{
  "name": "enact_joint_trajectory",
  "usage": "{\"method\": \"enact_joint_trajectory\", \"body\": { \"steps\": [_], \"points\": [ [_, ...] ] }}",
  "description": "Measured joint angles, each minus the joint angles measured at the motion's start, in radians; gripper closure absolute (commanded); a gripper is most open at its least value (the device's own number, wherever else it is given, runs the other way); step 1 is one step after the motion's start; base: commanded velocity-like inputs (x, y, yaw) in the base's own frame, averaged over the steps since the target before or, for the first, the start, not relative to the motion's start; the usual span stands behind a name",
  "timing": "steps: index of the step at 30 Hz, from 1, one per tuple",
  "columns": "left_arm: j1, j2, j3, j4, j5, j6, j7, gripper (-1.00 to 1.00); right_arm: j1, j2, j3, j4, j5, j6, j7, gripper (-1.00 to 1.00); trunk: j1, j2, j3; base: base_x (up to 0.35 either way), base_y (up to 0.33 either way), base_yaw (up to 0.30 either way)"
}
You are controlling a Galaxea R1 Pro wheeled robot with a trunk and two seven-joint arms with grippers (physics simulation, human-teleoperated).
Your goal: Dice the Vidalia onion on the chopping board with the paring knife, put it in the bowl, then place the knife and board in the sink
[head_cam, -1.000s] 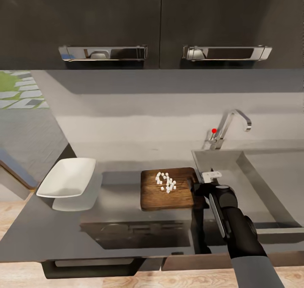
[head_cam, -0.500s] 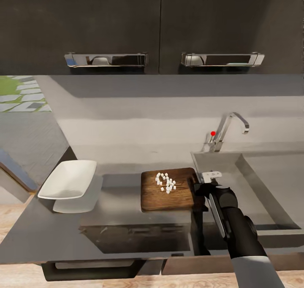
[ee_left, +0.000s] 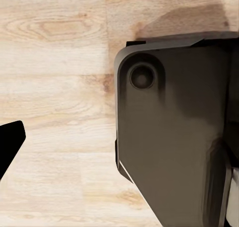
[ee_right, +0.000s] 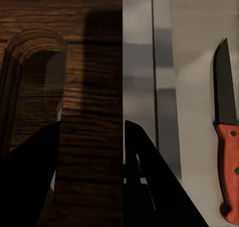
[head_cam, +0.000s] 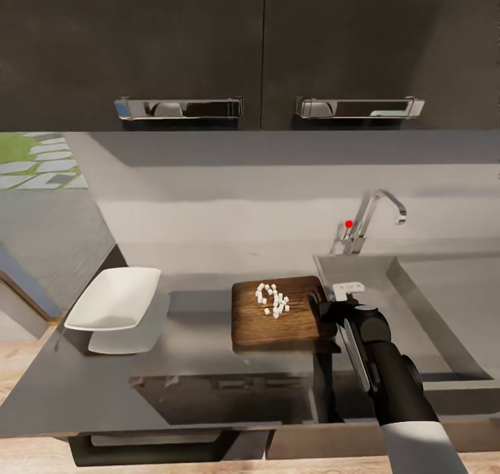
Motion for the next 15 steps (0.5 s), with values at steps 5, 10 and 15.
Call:
{"method": "enact_joint_trajectory", "body": {
  "steps": [5,10,15],
  "points": [
    [0.000,0.000,0.000,0.000,0.000,0.000,0.000,-1.00,0.000,0.000,0.000,0.000,0.000,0.000,0.000,1.00,0.000,0.000,0.008,0.000,0.000,0.000],
    [0.000,0.000,0.000,0.000,0.000,0.000,0.000,-1.00,0.000,0.000,0.000,0.000,0.000,0.000,-0.001,1.00,0.000,0.000,0.016,0.000,0.000,0.000],
    [0.000,0.000,0.000,0.000,0.000,0.000,0.000,-1.00,0.000,0.000,0.000,0.000,0.000,0.000,-0.001,1.00,0.000,0.000,0.024,0.000,0.000,0.000]
  ]
}}
